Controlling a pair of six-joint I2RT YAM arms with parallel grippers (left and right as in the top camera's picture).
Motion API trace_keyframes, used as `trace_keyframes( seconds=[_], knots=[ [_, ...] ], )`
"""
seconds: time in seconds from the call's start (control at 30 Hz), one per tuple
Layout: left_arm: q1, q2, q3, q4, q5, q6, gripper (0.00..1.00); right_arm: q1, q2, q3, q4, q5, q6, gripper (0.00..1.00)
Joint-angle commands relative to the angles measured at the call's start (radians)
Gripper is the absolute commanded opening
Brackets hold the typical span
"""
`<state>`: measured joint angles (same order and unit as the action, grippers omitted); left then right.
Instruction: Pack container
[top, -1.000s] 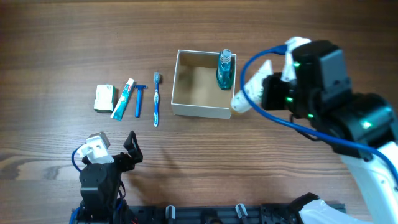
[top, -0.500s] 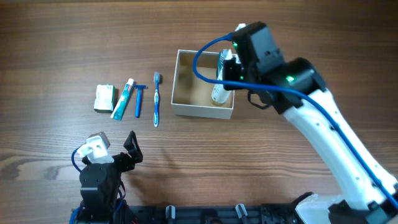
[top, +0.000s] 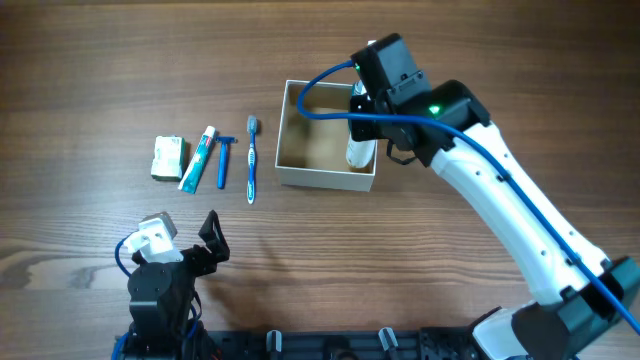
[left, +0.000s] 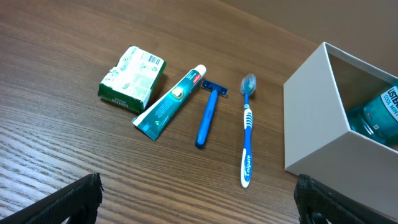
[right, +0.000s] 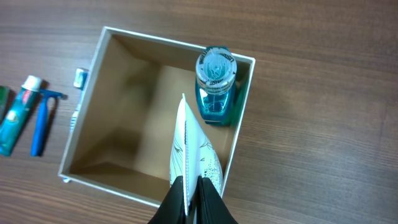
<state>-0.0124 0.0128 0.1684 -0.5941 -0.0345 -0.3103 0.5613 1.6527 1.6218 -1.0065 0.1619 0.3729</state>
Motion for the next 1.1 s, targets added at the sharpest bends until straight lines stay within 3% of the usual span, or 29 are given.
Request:
trace_keyframes(
  seconds=[0.0,0.33,0.37,0.43,0.5,0.57,0.9,1.07],
  knots=[
    [0.007,-0.009,-0.013,-0.001,0.019,0.011,1.0,0.002,0.042,0.023,0.023,0.034,-0.006,0.04],
    [0.007,-0.009,-0.014,-0.001,0.019,0.011,1.0,0.002,0.092,0.022,0.041,0.033,-0.003,0.04],
    [0.007,-0.009,-0.014,-0.001,0.019,0.011,1.0,0.002,0.092,0.022,0.039,0.033,-0.003,0.1],
    [0.007,-0.009,-0.014,-0.001,0.019,0.011,1.0,0.001,0.092,0.022,0.023,0.033,-0.004,0.32],
    [0.007,-0.009,-0.014,-0.001,0.019,0.011,1.0,0.002,0.092,0.022,0.01,0.034,-0.003,0.35],
    [0.007,-0.009,-0.014,-0.001,0.019,0.011,1.0,0.002,0.089,0.022,0.002,0.034,-0.004,0.52],
    [0.007,-0.009,-0.014,-0.001,0.019,0.011,1.0,0.001,-0.062,0.022,-0.004,0.079,-0.007,0.77],
    [0.007,-0.009,-0.014,-0.001,0.019,0.011,1.0,-0.016,-0.15,0.022,-0.027,0.086,-0.006,0.83]
  ],
)
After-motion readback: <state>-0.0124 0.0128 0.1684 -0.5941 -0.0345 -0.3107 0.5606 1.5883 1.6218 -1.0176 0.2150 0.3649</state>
